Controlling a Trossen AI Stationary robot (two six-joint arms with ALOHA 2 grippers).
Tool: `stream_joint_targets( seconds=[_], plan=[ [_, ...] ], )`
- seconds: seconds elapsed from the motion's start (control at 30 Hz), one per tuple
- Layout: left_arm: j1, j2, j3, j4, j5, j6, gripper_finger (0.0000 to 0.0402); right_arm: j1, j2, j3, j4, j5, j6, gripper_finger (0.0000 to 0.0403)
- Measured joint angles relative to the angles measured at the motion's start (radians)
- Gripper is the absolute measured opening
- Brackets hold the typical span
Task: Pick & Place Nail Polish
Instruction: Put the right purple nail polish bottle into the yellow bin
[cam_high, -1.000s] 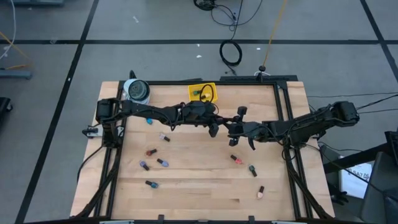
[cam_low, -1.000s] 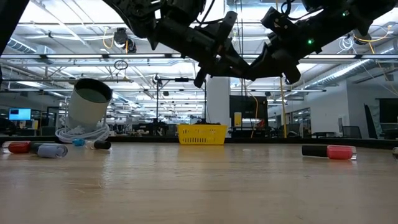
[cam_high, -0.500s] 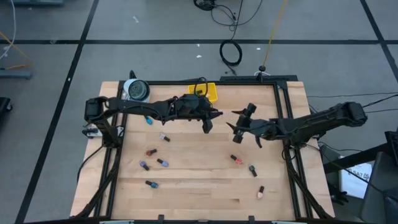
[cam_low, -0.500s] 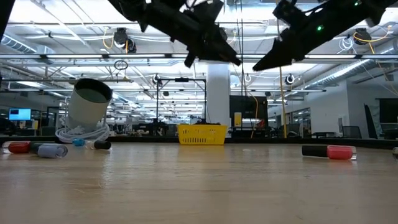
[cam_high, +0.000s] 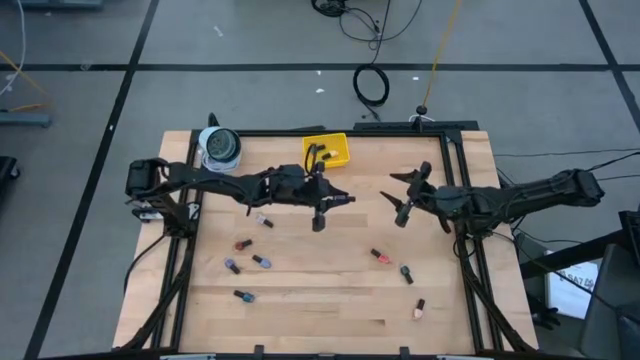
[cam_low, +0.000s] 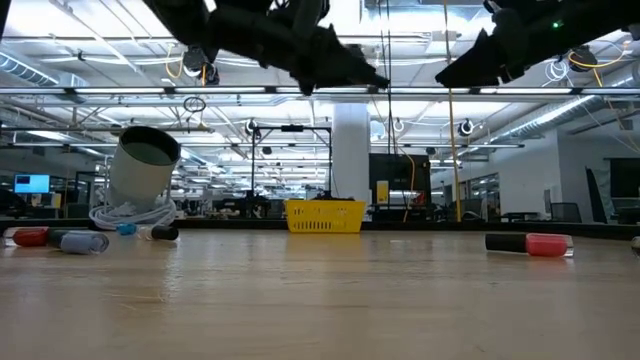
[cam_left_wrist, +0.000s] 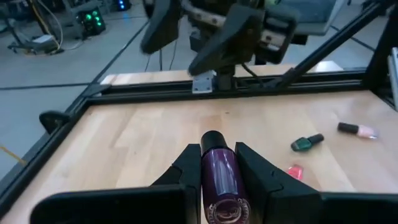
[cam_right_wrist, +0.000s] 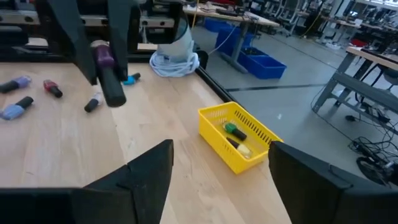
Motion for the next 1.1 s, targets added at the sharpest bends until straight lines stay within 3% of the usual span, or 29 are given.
stream_joint_targets(
  seconds=[0.1,0.2,0.37,0.57,0.63,0.8,1.1],
  plan=[
    [0.015,0.0,-0.05,0.063,0.032,-0.036,0.0051,0.0,-0.028,-0.015,0.01,0.001,-0.001,0.0249],
    [0.029,0.001,-0.085,0.143,0.166,-0.085,0.0051,0.0,-0.046,-0.027,0.025,0.001,-0.001,0.0249],
    [0.029,0.0,-0.088,0.175,0.574,-0.188,0.0051,0.0,-0.052,-0.031,0.033,0.001,-0.004,0.0249],
    [-0.062,0.0,-0.088,0.324,1.174,-0.328,0.0051,0.0,-0.051,-0.031,0.035,0.001,-0.005,0.0249],
    [-0.108,0.0,-0.088,0.357,1.277,-0.333,0.0051,0.0,-0.051,-0.031,0.035,0.001,-0.005,0.0249],
    [-0.161,0.0,-0.088,0.395,1.233,-0.377,0.0051,0.0,-0.051,-0.031,0.035,0.001,-0.005,0.0249],
    [-0.157,0.0,-0.088,0.371,1.156,-0.368,0.0051,0.0,-0.051,-0.031,0.035,0.001,-0.003,0.0249]
  ],
)
